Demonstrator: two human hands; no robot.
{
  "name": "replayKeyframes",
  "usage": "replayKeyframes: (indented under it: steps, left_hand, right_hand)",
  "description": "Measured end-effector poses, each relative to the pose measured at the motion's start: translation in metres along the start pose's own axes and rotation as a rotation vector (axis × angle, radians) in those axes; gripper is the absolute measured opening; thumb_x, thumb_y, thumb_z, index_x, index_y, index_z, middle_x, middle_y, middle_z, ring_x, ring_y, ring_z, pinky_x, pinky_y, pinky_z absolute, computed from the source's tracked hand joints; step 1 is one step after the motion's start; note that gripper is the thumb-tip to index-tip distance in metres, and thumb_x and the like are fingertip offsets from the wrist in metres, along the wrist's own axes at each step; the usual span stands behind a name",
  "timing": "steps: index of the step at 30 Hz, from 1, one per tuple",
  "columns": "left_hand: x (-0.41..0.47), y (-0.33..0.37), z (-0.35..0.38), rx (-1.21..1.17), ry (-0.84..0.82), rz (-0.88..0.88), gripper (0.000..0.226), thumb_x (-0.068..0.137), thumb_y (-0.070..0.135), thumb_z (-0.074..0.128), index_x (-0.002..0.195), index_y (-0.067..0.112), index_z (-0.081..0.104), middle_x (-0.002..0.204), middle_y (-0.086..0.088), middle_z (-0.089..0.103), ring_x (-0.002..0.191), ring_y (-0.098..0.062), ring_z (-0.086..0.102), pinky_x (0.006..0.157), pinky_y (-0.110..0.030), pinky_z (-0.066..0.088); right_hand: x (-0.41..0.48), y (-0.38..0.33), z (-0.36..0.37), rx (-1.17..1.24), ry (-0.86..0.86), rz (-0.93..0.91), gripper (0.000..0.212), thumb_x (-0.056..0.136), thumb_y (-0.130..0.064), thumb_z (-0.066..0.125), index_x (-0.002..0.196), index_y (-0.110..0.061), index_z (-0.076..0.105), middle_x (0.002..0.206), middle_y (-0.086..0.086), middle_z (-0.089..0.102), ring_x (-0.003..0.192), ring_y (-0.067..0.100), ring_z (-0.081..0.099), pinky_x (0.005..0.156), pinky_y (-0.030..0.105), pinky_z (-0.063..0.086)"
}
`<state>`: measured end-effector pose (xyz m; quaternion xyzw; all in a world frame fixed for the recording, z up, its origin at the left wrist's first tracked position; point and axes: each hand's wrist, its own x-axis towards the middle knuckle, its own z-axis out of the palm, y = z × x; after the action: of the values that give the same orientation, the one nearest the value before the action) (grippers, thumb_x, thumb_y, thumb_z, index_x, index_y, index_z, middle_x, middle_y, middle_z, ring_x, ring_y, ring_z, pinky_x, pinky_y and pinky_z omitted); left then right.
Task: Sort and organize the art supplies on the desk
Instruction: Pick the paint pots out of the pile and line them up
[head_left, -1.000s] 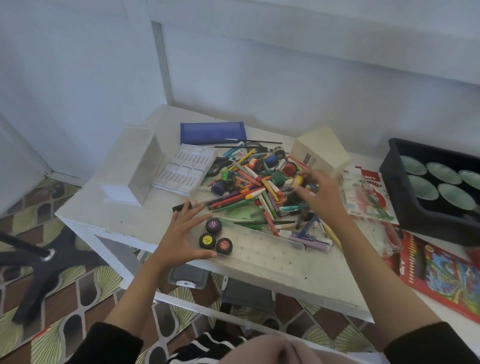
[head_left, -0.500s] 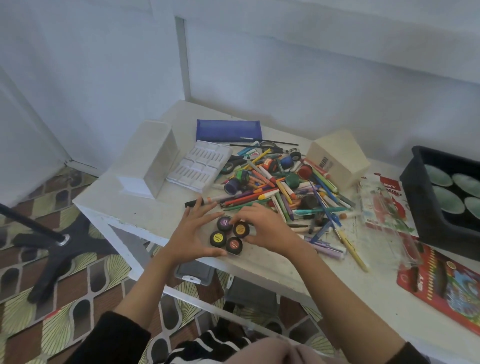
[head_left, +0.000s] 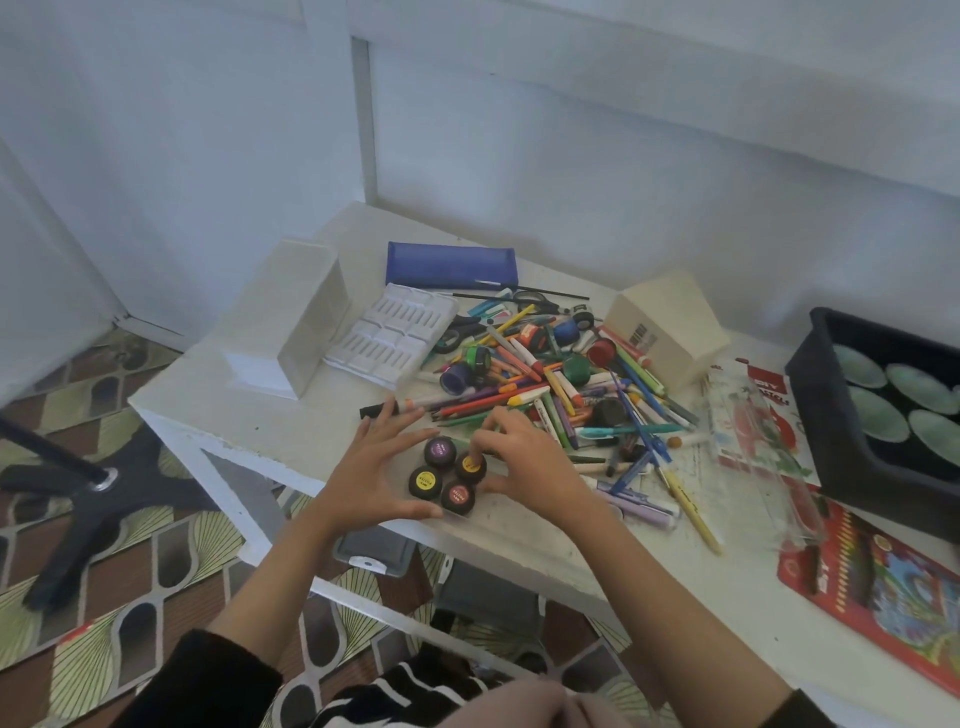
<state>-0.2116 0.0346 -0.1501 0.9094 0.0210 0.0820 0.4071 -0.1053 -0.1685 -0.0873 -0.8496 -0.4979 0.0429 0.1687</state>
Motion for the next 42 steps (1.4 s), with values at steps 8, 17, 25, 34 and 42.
replayKeyframes:
  steps: [8,17,25,34,42]
  left_hand:
    - [-0.001,0.003,-0.001,-0.011,-0.005,-0.001,0.093,0.054,0.074,0.071,0.136,0.038,0.046,0.153,0.022,0.022,0.145,-0.001,-0.009,0.117,-0.042,-0.007]
    - [-0.001,0.003,-0.001,0.004,-0.014,-0.001,0.095,0.053,0.08,0.067,0.136,0.04,0.044,0.154,0.02,0.023,0.145,-0.002,-0.008,0.117,-0.04,-0.007]
    - [-0.001,0.002,0.0,0.011,-0.005,0.006,0.095,0.053,0.078,0.068,0.136,0.04,0.043,0.153,0.02,0.024,0.145,-0.002,-0.007,0.117,-0.039,-0.007]
    - [-0.001,0.002,0.0,0.016,-0.001,0.014,0.092,0.054,0.075,0.069,0.135,0.042,0.041,0.153,0.021,0.024,0.145,-0.001,-0.007,0.117,-0.04,-0.006]
    - [-0.002,0.002,0.0,0.019,0.001,0.013,0.095,0.054,0.076,0.068,0.137,0.038,0.043,0.153,0.019,0.024,0.145,-0.001,-0.008,0.117,-0.041,-0.007]
  right_hand:
    - [-0.014,0.071,-0.043,-0.155,0.25,0.555,0.019,0.085,-0.022,0.064,0.103,-0.019,0.063,0.11,0.0,0.06,0.107,0.024,0.048,0.081,0.037,0.047]
    - [-0.023,0.099,-0.042,-0.301,0.069,0.614,0.036,0.086,-0.025,0.063,0.121,-0.018,0.054,0.123,0.004,0.055,0.111,0.024,0.047,0.087,0.038,0.047]
    - [-0.024,0.066,-0.045,0.367,0.464,0.618,0.033,0.078,-0.008,0.073,0.103,-0.014,0.053,0.095,0.0,0.059,0.072,0.008,0.057,0.064,0.012,0.044]
    - [-0.031,0.011,-0.035,0.598,-0.01,0.334,0.036,0.075,-0.011,0.074,0.104,-0.03,0.062,0.103,-0.014,0.062,0.084,0.0,0.058,0.071,0.02,0.051]
    - [-0.028,-0.005,-0.024,0.508,-0.268,0.219,0.035,0.075,-0.01,0.076,0.103,-0.022,0.059,0.106,-0.005,0.06,0.084,-0.003,0.054,0.064,0.008,0.043]
